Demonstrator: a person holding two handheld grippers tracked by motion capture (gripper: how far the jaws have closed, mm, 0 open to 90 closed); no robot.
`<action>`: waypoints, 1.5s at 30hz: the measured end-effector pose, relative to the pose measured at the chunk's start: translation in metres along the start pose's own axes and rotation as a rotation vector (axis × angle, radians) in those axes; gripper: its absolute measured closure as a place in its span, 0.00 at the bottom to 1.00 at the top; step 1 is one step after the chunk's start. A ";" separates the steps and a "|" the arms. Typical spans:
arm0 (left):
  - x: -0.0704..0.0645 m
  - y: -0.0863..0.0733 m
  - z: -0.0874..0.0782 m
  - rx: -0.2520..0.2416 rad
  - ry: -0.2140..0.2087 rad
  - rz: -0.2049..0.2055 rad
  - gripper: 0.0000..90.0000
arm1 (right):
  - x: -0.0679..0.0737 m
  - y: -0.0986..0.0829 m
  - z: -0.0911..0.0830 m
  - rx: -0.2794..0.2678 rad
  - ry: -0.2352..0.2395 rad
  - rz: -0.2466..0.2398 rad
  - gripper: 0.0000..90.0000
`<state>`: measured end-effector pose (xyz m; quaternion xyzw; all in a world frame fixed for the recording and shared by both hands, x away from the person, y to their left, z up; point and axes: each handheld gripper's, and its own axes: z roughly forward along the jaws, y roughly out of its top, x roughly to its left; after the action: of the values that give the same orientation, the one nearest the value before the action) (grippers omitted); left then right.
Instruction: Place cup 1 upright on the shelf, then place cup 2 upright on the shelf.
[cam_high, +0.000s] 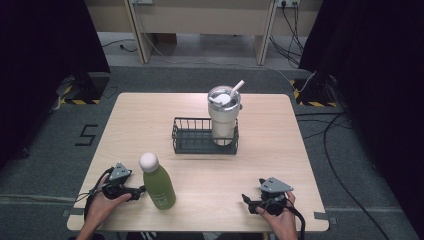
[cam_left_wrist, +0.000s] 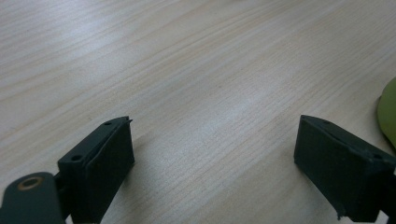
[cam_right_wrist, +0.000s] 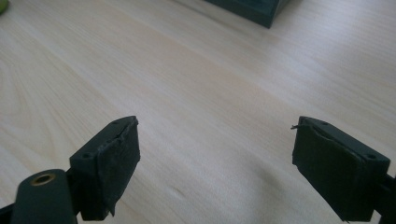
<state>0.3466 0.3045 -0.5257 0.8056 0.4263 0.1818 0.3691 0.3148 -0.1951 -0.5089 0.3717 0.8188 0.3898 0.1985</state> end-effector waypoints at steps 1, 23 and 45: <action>0.000 0.000 0.000 0.000 0.000 -0.001 0.12 | 0.000 -0.001 0.000 0.012 -0.004 -0.005 0.17; 0.000 0.000 -0.001 -0.001 -0.005 0.002 0.13 | 0.001 -0.008 0.005 0.099 0.025 0.019 0.16; -0.006 -0.014 -0.028 -0.127 -0.077 0.002 0.17 | 0.000 -0.008 0.005 0.100 0.026 0.018 0.15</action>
<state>0.3182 0.3174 -0.5173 0.7874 0.3987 0.1776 0.4353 0.3139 -0.1958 -0.5184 0.3833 0.8365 0.3548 0.1655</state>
